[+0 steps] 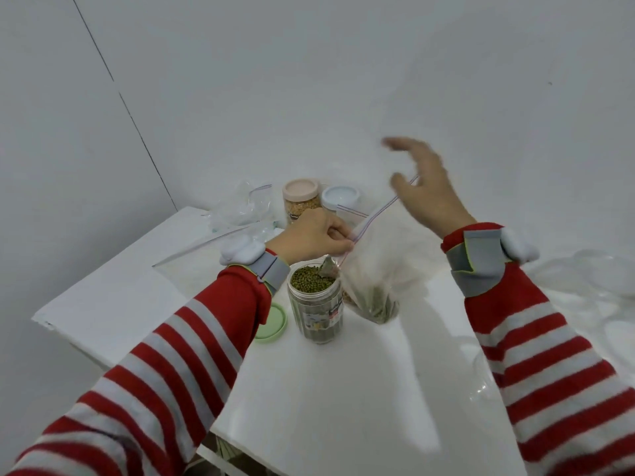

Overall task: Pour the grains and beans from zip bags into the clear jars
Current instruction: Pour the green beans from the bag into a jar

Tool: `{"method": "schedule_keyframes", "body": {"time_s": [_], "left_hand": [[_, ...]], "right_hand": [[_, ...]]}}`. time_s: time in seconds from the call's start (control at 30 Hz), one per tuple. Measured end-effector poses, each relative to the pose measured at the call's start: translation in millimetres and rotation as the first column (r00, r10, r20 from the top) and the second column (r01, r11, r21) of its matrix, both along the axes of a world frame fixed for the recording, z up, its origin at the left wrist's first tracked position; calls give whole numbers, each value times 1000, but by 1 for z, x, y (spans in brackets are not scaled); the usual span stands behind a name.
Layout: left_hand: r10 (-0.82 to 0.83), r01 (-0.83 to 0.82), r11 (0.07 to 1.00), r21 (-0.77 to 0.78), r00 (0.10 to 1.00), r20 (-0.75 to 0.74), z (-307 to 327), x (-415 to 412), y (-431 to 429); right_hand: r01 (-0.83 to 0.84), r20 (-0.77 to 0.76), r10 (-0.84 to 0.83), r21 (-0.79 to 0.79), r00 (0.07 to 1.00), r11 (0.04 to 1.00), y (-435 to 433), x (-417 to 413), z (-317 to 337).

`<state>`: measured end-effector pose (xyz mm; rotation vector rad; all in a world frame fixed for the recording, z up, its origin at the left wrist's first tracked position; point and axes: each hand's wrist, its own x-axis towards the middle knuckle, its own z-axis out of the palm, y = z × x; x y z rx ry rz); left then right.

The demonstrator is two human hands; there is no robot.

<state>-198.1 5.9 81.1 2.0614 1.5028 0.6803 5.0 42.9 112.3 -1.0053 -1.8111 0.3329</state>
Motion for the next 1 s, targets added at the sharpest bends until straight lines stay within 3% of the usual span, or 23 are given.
{"method": "schedule_keyframes", "body": {"time_s": [0.03,0.1,0.2,0.3,0.4,0.57,0.7,1.0], "left_hand": [[0,0,1000,0,1000,11,0,0,0],[-6,7,1000,-7,1000,30,1,-2,-2],[2,2,996,-92,999,46,1,-16,-6],[34,-16,987,-157,993,112,-7,-35,-16],[56,-44,991,-130,994,91,-20,-45,-23],[102,-84,985,149,988,-115,-45,-48,-27],[71,-23,941,337,989,-129,-62,-44,-29],[127,-114,951,288,992,-28,-61,-38,-24]], "right_hand": [[-78,187,74,12,979,997,-6,-10,6],[-126,517,152,-85,843,988,-19,-29,8],[-96,735,217,-204,643,974,-27,-45,-4],[-92,772,259,-254,581,963,-24,-53,-16],[-109,760,284,-273,585,956,-21,-58,-26],[-94,745,266,-265,612,960,-18,-59,-31],[-60,752,226,-242,619,968,-15,-51,-33],[-39,716,220,-261,662,965,-12,-40,-41]]}}
